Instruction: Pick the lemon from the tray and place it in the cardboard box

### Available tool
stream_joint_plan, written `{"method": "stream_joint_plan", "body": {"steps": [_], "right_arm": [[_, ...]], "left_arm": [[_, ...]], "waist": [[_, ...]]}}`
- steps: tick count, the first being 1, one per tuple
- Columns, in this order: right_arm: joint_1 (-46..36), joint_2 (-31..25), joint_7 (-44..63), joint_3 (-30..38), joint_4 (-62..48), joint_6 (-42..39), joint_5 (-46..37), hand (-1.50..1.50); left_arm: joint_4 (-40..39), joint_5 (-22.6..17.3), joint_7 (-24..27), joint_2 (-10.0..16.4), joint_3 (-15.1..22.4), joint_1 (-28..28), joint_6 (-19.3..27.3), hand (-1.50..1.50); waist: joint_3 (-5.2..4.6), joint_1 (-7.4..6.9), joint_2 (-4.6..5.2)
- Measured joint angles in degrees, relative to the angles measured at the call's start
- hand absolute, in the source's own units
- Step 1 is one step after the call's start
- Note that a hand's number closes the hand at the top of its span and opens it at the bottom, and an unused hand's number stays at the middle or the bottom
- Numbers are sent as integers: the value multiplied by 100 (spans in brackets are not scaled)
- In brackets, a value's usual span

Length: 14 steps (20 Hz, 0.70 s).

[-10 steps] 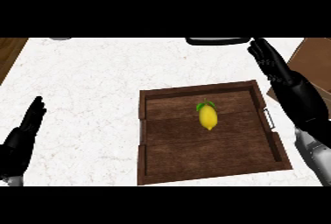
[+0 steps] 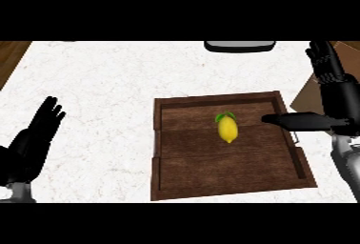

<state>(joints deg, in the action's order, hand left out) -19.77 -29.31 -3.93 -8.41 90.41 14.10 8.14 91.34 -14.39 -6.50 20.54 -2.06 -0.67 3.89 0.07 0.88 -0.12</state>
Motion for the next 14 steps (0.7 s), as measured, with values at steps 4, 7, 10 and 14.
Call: {"method": "stream_joint_plan", "body": {"steps": [4, 7, 10, 14], "right_arm": [[503, 222, -689, -76, 447, 354, -445, -150], [739, 42, -522, -309, 979, 305, -855, -150], [746, -437, 177, -645, 1227, 38, -1374, -150], [551, -1184, 1324, -1040, 1378, -543, -2078, -150]], "left_arm": [[74, -293, -319, -29, -98, 82, -132, 0], [102, -402, -372, -44, -166, 11, -238, 0], [126, -436, -443, -44, -183, 34, -250, 0], [201, -452, -556, -55, -160, 91, -232, 0]], "waist": [[-2, -26, -2], [-7, -40, -8], [-22, -46, -16], [-39, -69, -27]]}}
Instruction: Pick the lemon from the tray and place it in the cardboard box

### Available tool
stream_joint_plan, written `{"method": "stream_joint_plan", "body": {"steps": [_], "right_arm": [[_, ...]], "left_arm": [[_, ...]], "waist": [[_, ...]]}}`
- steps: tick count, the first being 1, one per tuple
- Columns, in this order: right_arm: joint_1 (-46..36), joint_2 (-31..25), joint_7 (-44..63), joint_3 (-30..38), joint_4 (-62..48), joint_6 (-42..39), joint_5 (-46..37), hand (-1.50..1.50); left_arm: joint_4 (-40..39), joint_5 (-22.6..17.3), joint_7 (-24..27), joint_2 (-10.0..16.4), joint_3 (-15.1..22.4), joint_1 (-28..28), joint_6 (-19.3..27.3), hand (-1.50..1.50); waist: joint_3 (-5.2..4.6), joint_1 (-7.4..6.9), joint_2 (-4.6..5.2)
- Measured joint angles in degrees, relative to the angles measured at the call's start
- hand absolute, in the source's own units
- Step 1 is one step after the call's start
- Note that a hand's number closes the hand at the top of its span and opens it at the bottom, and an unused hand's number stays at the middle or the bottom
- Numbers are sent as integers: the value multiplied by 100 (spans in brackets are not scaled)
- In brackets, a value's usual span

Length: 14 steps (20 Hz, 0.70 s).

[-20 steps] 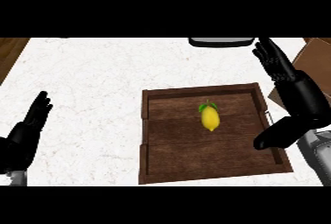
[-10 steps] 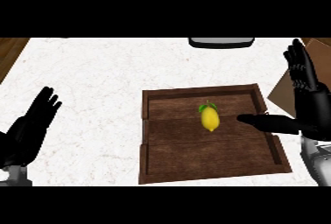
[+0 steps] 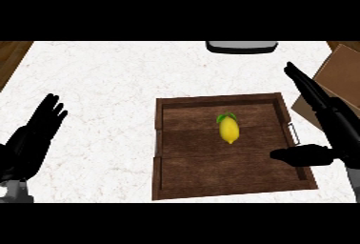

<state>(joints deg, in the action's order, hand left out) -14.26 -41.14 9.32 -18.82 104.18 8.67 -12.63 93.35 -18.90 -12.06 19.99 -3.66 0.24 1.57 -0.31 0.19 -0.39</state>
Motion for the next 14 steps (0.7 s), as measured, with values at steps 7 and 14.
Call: {"method": "stream_joint_plan", "body": {"steps": [7, 14], "right_arm": [[-996, -273, 2446, -848, 266, -1466, -497, -150], [-1971, 657, 4381, -1240, 12, -2613, -177, -150]], "left_arm": [[-22, 25, -124, -19, 58, 176, -6, 0], [73, 6, -295, -25, -24, 235, 14, 0]], "waist": [[-2, -126, 23], [16, -117, 33]]}}
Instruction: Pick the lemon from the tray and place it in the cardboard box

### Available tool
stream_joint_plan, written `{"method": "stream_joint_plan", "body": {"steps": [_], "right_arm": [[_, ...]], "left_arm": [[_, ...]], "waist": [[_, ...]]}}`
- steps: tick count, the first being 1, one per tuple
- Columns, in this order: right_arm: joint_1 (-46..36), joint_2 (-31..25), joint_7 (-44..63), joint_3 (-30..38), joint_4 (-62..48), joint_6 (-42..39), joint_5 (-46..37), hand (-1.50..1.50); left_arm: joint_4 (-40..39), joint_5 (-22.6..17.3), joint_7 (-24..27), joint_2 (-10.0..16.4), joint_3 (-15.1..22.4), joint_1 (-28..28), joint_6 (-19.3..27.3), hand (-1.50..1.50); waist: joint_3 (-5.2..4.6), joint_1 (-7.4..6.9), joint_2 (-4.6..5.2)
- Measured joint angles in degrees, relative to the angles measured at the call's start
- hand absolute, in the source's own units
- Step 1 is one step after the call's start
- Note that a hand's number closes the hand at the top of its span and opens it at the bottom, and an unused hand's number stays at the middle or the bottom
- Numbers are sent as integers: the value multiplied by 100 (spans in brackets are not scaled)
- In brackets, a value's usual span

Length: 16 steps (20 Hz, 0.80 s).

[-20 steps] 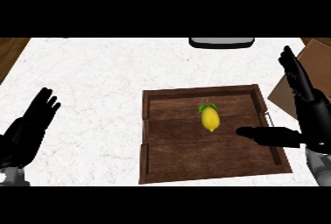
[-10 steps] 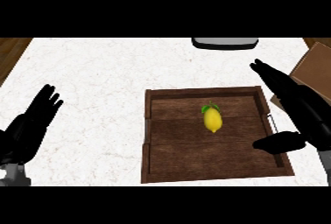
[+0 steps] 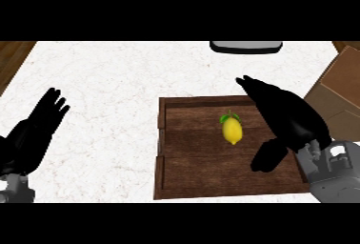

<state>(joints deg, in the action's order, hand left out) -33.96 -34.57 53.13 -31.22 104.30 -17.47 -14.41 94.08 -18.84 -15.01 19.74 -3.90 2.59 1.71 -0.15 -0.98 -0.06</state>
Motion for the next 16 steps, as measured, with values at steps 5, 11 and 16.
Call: {"method": "stream_joint_plan", "body": {"steps": [5, 11, 16], "right_arm": [[-325, 548, 265, 35, -569, -238, 101, -150], [-332, 719, 251, 147, -897, -519, 114, -150], [-132, 912, 153, 212, -971, -671, -174, -150]], "left_arm": [[60, -2, -4, -43, -67, -86, -57, 0], [-18, 11, 75, -59, -199, -135, -183, 0], [37, 91, 9, -126, -238, -112, -201, 0]], "waist": [[7, 25, 4], [10, 63, 3], [13, 78, 2]]}}
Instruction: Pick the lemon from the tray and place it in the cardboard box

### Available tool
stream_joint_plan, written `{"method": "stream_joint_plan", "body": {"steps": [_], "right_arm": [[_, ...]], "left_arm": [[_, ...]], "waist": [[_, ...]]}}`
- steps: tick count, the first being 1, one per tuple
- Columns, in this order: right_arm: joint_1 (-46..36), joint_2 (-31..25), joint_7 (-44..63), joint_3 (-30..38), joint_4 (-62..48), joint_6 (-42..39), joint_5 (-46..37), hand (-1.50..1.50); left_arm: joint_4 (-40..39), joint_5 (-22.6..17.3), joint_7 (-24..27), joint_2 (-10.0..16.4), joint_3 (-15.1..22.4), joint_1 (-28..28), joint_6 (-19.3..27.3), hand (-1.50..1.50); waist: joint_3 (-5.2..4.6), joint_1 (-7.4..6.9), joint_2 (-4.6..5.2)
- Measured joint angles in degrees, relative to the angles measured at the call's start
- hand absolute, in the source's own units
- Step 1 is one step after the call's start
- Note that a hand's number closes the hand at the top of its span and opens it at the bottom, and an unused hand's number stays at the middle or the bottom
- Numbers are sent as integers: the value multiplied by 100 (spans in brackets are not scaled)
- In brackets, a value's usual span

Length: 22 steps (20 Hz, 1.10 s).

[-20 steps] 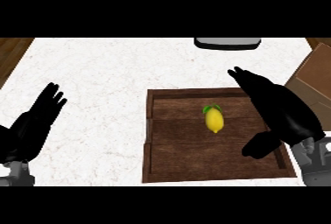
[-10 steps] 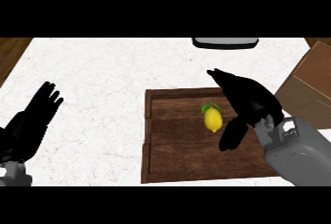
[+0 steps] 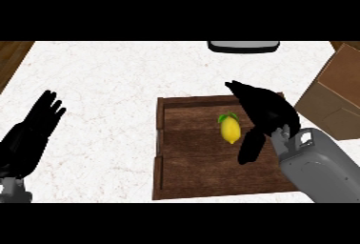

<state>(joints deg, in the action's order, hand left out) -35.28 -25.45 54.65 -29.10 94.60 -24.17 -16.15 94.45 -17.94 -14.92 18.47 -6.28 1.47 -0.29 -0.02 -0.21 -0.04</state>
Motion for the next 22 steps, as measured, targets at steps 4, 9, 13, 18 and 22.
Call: {"method": "stream_joint_plan", "body": {"steps": [4, 9, 13, 18, 22], "right_arm": [[119, 180, -206, 152, -109, -154, -290, -150], [182, 494, -317, 253, -85, -292, -697, -150], [69, 721, -413, 295, -327, -423, -1032, -150], [56, 950, -478, 335, -547, -575, -1375, -150], [173, 1172, -533, 349, -705, -624, -1677, -150]], "left_arm": [[-83, 66, 51, -88, -40, 6, -75, 0], [167, 55, -21, -103, -154, -205, -210, 0], [33, 109, 89, -152, -220, -188, -310, 0], [-1, 196, -70, -238, -208, 59, -232, 0], [-58, 259, 9, -283, -269, 34, -278, 0]], "waist": [[1, 2, 1], [1, -5, -2], [0, -10, 1], [2, -1, 3], [1, -1, 2]]}}
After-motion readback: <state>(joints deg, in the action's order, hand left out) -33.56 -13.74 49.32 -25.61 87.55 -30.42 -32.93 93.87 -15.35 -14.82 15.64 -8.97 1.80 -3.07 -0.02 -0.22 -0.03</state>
